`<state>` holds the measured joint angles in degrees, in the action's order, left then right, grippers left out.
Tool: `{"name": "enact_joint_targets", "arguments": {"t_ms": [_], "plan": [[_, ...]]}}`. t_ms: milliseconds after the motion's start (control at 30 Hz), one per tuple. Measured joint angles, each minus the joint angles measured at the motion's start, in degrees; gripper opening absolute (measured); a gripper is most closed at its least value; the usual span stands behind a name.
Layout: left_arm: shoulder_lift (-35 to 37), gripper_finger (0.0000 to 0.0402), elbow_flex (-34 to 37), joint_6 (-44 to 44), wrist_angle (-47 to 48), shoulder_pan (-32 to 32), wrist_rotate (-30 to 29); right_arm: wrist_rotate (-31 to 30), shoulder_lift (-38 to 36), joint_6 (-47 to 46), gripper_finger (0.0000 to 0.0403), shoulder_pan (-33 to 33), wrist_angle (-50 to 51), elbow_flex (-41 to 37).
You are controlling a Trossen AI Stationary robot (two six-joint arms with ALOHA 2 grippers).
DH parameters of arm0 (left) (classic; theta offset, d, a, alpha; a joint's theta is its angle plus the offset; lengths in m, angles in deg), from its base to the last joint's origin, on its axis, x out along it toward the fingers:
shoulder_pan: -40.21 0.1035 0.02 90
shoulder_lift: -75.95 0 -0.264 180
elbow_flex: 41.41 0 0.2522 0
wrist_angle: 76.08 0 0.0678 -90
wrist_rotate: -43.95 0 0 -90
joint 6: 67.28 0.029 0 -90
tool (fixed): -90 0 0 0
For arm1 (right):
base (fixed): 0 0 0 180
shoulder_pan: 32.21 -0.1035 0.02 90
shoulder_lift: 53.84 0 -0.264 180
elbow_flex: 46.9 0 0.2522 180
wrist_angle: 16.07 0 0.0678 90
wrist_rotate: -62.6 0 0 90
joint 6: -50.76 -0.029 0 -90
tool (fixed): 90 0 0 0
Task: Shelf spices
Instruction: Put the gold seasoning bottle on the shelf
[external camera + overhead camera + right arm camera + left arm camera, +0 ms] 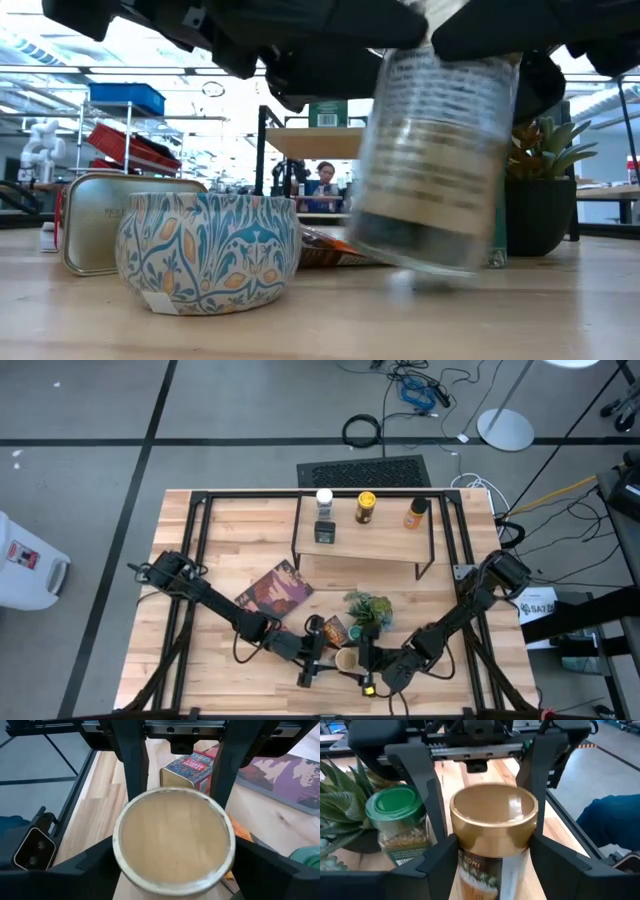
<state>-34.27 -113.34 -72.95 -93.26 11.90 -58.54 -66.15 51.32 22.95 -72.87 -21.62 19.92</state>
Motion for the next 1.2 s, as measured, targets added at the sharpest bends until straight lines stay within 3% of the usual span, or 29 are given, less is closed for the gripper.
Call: {"name": "enact_joint_targets", "arguments": {"t_ms": [133, 367, 1200], "plan": [[0.0, 0.0221, 0.0, -0.8, 0.8, 0.0, 0.0, 0.3, 0.0, 0.1, 0.0313, 0.4, 0.2, 0.0], [0.0, 0.0186, 0.1, -0.9, 1.2, 0.0, 0.0, 0.3, 0.0, 1.2, 0.0262, 0.5, 0.1, 0.0], [0.6, 0.0171, 0.2, 0.6, 2.1, -1.0, -0.2, -0.1, -0.6, 2.8, 0.0263, -0.4, -2.1, 0.0]]}}
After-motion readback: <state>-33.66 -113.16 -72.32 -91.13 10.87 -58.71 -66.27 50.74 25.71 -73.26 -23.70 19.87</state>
